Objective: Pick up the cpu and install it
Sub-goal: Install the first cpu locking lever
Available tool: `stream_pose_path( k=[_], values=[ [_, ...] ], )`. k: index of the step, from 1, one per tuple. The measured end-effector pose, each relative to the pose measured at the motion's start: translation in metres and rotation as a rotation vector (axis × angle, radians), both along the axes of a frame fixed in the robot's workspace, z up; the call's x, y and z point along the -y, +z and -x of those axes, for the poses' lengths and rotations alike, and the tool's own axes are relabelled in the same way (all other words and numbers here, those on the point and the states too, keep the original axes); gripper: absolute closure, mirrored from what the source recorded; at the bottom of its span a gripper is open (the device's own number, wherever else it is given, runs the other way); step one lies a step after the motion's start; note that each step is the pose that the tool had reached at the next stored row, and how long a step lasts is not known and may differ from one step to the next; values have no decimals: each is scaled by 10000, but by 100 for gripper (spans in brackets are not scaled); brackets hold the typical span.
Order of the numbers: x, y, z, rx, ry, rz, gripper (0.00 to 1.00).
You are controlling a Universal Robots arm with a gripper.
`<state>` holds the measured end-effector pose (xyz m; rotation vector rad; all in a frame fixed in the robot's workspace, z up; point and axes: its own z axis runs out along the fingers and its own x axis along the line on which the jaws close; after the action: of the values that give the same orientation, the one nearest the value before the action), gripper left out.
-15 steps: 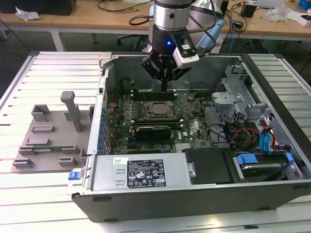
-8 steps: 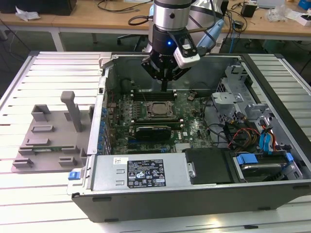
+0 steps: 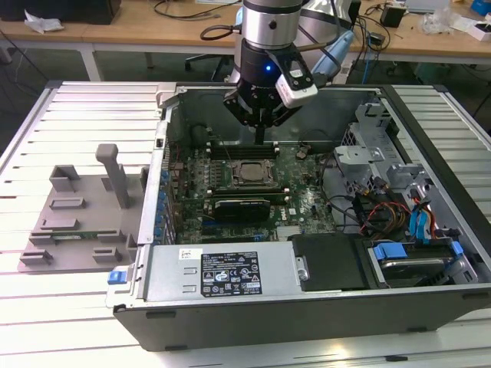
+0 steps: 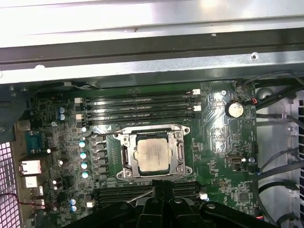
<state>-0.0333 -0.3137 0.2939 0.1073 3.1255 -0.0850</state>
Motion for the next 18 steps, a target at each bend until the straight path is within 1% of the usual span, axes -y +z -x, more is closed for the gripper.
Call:
stream_pose_path(
  k=[1, 2, 3, 4, 5, 6, 7, 9, 10, 14, 15, 16, 17, 18],
  values=[
    [0, 0, 0, 1, 34, -40, 89],
    [0, 0, 0, 0, 45, -142, 89],
    [0, -1, 0, 2, 50, -382, 89],
    [0, -1, 0, 2, 69, -496, 89],
    [0, -1, 0, -1, 185, -541, 89],
    [-1, -1, 0, -12, 569, -553, 89],
    [-1, -1, 0, -20, 848, -553, 89],
    [0, -1, 0, -32, 1250, -530, 89],
    [0, -1, -1, -35, 1334, -517, 89],
    [0, -1, 0, -36, 1352, -511, 89],
    [-1, -1, 19, -36, 1352, -501, 89],
    [-2, -1, 190, -36, 1351, -501, 89],
    [-2, -2, 300, -36, 1352, -501, 89],
    [-2, -2, 327, -36, 1352, -501, 89]
  ],
)
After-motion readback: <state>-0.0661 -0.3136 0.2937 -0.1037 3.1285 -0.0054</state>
